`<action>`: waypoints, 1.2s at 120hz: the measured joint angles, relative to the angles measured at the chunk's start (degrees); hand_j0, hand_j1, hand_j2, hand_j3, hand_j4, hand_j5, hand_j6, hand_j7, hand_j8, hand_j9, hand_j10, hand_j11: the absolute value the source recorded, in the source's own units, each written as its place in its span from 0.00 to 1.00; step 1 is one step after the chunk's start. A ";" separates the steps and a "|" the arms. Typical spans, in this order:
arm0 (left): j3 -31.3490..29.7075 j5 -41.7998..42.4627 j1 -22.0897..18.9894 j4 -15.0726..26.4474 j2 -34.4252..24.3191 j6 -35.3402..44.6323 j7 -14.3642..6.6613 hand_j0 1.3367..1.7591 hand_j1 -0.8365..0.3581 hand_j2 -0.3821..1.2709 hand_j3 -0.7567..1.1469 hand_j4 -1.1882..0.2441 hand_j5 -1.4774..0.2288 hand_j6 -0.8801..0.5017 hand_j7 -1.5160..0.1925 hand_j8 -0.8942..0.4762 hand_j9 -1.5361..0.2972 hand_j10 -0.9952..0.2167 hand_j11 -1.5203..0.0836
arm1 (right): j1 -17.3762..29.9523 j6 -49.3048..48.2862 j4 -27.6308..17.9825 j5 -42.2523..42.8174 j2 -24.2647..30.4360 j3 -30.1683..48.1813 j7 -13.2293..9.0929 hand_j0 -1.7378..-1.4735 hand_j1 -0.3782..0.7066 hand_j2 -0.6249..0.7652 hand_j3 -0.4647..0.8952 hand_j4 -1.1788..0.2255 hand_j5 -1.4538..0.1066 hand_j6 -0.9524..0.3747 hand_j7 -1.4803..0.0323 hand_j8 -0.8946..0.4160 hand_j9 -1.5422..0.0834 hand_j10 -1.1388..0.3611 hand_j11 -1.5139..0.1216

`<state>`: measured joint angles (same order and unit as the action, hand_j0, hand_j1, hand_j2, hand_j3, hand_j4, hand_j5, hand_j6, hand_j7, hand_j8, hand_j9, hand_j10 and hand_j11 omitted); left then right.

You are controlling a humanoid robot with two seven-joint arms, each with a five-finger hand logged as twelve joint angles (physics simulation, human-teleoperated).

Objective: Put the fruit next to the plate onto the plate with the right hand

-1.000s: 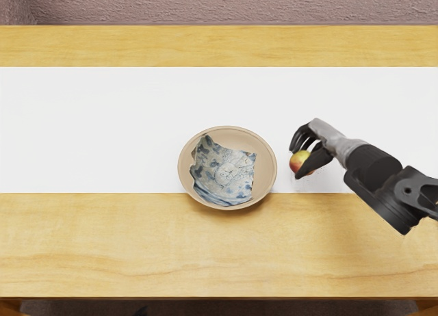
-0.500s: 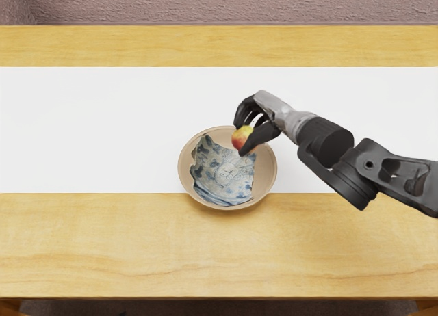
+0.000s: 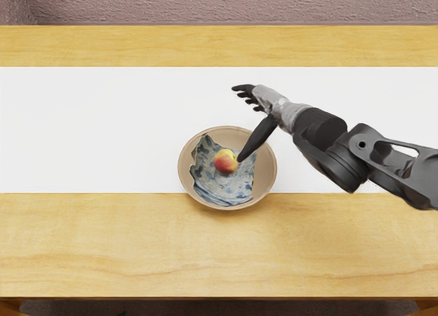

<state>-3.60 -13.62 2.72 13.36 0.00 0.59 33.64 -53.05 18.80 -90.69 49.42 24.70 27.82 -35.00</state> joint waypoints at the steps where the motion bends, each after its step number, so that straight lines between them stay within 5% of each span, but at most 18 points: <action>1: 0.00 0.00 0.00 0.00 0.00 0.00 0.00 0.76 0.98 0.23 0.40 0.82 0.86 0.63 0.88 0.64 0.83 0.81 0.94 | 0.50 -0.25 0.11 -0.06 0.02 0.91 0.00 0.30 0.10 0.49 0.34 0.77 0.84 0.66 0.89 0.64 0.86 0.71 0.84; 20: 0.00 0.00 0.00 0.00 0.00 0.00 0.00 0.76 0.98 0.23 0.40 0.82 0.86 0.63 0.88 0.64 0.83 0.81 0.94 | 8.96 -10.51 1.06 -0.66 0.18 15.69 0.00 0.30 0.06 0.47 0.34 0.81 0.89 0.69 0.94 0.66 0.91 0.74 0.89; 42: 0.00 0.00 0.00 0.00 0.00 0.00 0.01 0.76 0.98 0.23 0.40 0.82 0.86 0.63 0.88 0.64 0.83 0.81 0.94 | 21.31 -33.42 2.12 -4.98 0.74 35.33 0.00 0.30 0.04 0.46 0.34 0.83 0.91 0.71 0.96 0.67 0.93 0.75 0.91; 83: 0.00 0.01 0.00 0.00 0.00 0.00 0.02 0.76 0.98 0.23 0.40 0.82 0.86 0.63 0.88 0.64 0.83 0.81 0.94 | 38.32 -43.61 3.96 -9.02 -0.83 64.41 0.00 0.30 0.03 0.45 0.34 0.84 0.93 0.72 0.98 0.68 0.95 0.76 0.92; 124: 0.18 0.05 -0.12 -0.14 0.00 -0.01 0.08 0.76 0.98 0.23 0.40 0.82 0.86 0.63 0.88 0.64 0.83 0.81 0.94 | 41.75 -48.40 4.02 -11.19 -2.09 71.36 0.00 0.30 0.03 0.45 0.34 0.84 0.93 0.72 0.98 0.68 0.95 0.76 0.93; 144: 0.39 1.46 -3.30 -5.98 0.00 0.02 0.26 0.76 0.98 0.23 0.40 0.82 0.86 0.63 0.88 0.64 0.83 0.81 0.94 | 42.13 -48.63 4.03 -11.32 -2.10 72.10 0.00 0.30 0.03 0.45 0.34 0.84 0.93 0.72 0.98 0.68 0.95 0.76 0.93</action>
<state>-3.21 -12.16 -0.57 7.37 0.00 0.61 33.90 -10.93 -29.83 -86.66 38.10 22.60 99.93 -35.00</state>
